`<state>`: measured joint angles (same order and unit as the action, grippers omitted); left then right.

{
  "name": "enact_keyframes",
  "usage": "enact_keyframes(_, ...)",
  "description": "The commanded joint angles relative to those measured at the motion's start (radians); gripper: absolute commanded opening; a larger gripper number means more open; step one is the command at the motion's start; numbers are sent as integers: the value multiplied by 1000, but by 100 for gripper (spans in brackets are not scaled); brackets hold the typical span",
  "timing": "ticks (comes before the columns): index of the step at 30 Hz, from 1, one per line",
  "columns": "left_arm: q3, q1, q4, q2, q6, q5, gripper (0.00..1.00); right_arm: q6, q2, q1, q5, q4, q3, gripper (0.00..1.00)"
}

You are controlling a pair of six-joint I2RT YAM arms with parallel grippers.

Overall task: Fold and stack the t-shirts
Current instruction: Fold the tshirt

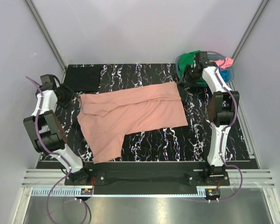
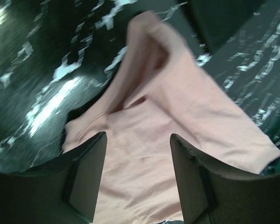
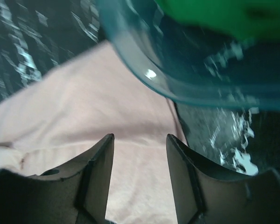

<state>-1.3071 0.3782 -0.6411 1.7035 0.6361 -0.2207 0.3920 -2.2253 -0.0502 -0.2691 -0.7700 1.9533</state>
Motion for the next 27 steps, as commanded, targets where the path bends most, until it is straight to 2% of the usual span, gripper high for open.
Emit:
enact_keyframes(1,-60,-5,147,54,-41,-132,60,-62,-34,-31,5,2,180,55)
enact_keyframes(4,-70,-5,249,106,-47,-190,59,-64,-102,-54,-33,-14,289,55)
enact_keyframes(8,-104,-4,288,163,-62,-220,60,-55,-166,-80,-39,-9,366,54)
enact_keyframes(14,-164,-5,296,260,-61,-204,60,-42,-209,-102,-44,47,395,47)
enact_keyframes(19,-201,-5,334,323,-41,-223,51,-6,-244,-102,-41,109,404,33)
enact_keyframes(26,-204,-5,417,386,-4,-255,36,24,-327,-111,-15,121,455,26)
enact_keyframes(27,-207,-4,423,401,0,-265,31,21,-333,-112,-7,123,458,25)
